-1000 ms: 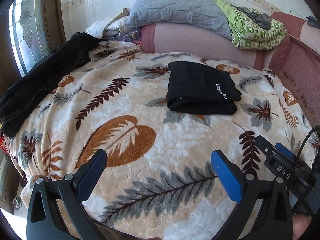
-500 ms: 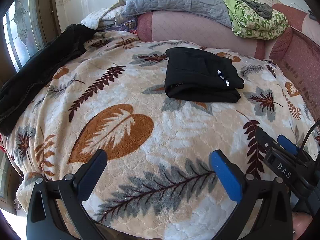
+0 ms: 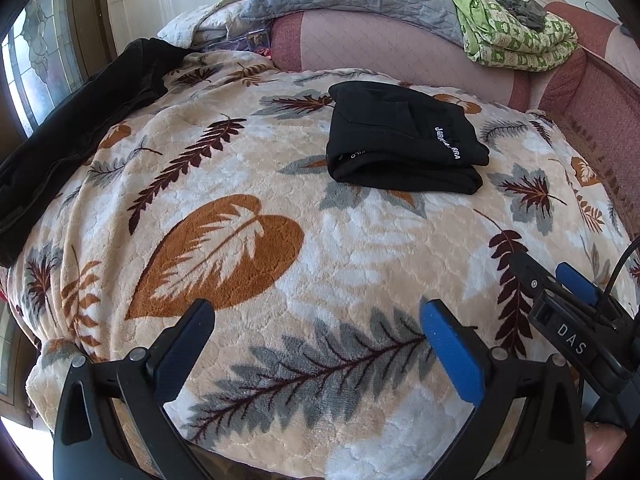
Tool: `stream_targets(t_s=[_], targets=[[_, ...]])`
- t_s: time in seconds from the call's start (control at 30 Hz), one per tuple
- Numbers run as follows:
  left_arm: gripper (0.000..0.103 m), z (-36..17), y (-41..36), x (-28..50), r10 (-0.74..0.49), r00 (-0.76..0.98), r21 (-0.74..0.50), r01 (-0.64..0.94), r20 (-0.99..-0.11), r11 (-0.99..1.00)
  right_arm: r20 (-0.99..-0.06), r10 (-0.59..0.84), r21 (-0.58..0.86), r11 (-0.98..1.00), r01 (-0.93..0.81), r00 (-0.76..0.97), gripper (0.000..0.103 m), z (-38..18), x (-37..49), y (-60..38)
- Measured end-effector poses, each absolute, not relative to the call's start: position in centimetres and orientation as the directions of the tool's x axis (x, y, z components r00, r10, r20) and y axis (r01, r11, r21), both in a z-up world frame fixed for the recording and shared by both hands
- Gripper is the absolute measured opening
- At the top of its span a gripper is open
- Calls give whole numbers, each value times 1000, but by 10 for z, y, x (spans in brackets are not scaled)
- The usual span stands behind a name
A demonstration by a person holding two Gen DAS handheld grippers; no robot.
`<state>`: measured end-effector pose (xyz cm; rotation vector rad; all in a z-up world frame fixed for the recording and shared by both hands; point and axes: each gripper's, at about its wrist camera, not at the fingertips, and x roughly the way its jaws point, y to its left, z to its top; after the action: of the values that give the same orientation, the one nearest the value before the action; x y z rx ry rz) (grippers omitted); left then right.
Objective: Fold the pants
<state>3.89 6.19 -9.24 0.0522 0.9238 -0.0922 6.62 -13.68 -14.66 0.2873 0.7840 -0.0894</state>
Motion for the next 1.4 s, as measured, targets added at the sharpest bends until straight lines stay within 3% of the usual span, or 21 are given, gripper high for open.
stream_targets(t_s=[1.4], targets=[[103,-124,59,49,-61,516,-6,107,-854,994,-748,42,217,958,185,662,85,-162,76,-137]])
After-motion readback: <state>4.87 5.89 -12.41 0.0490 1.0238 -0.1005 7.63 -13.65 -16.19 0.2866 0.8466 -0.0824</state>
